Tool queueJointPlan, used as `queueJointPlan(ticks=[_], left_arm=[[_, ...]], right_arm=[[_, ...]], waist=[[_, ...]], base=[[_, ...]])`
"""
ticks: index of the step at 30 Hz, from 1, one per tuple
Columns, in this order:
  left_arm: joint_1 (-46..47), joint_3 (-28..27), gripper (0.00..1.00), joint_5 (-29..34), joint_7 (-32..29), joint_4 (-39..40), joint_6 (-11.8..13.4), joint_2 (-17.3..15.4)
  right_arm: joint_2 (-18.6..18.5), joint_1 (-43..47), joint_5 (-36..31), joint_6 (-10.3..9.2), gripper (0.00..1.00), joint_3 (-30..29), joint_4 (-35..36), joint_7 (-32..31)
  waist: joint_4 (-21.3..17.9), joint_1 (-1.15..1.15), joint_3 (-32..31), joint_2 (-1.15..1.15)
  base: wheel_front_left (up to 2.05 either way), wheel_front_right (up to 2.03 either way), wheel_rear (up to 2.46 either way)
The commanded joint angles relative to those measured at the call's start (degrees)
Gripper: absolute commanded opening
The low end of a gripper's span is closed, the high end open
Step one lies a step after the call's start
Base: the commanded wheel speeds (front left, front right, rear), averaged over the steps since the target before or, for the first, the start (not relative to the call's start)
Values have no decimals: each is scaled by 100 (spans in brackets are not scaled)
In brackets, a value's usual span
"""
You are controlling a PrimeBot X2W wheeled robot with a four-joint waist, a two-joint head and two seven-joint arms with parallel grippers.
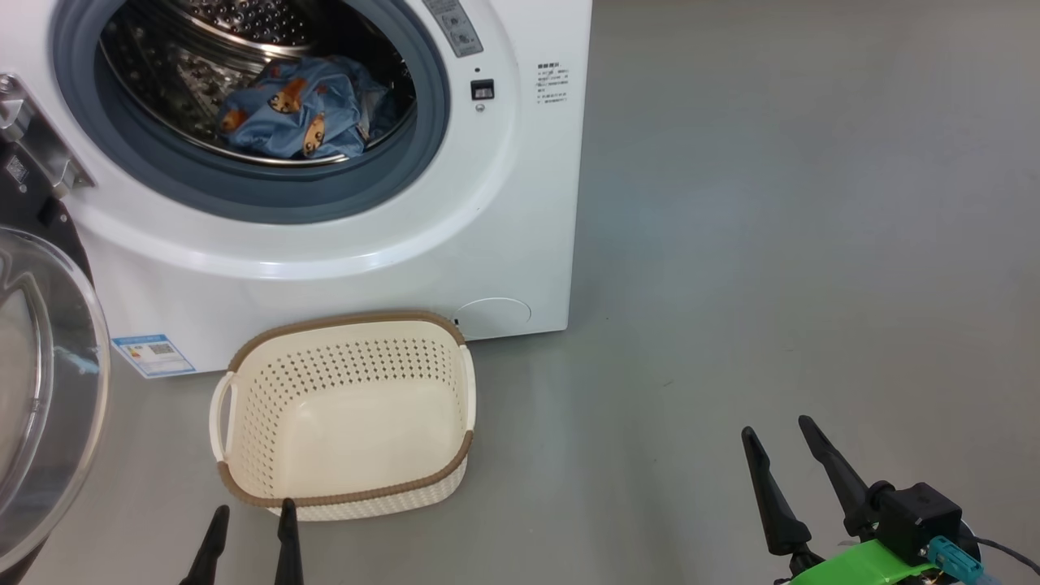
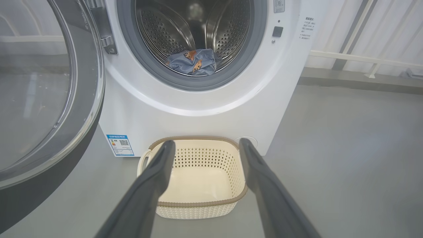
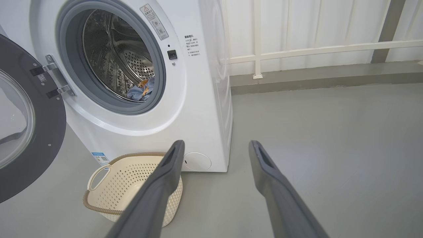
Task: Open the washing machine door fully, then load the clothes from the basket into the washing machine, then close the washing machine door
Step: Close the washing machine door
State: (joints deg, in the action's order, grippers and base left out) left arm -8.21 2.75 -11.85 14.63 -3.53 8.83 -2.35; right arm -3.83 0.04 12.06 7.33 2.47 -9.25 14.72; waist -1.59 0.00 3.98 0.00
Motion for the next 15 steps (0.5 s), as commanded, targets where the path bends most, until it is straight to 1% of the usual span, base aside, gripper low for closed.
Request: queueJointPlan(ticks=[1, 8, 15], left_arm=[[216, -211, 100, 62, 37, 136, 0, -53], [241, -200, 100, 96, 37, 184, 1, -53], [217, -207, 100, 130, 37, 267, 43, -53]], right_arm=[[-17, -122, -60, 16, 100, 123, 126, 28], [-19, -120, -80, 16, 100, 96, 100, 28], [-82, -155, -93, 16, 100, 124, 70, 28]], waist=[[21, 0, 8, 0], [224, 0, 28, 0], [681, 0, 26, 0]], base=[[0, 0, 0], [0, 0, 0], [0, 0, 0]])
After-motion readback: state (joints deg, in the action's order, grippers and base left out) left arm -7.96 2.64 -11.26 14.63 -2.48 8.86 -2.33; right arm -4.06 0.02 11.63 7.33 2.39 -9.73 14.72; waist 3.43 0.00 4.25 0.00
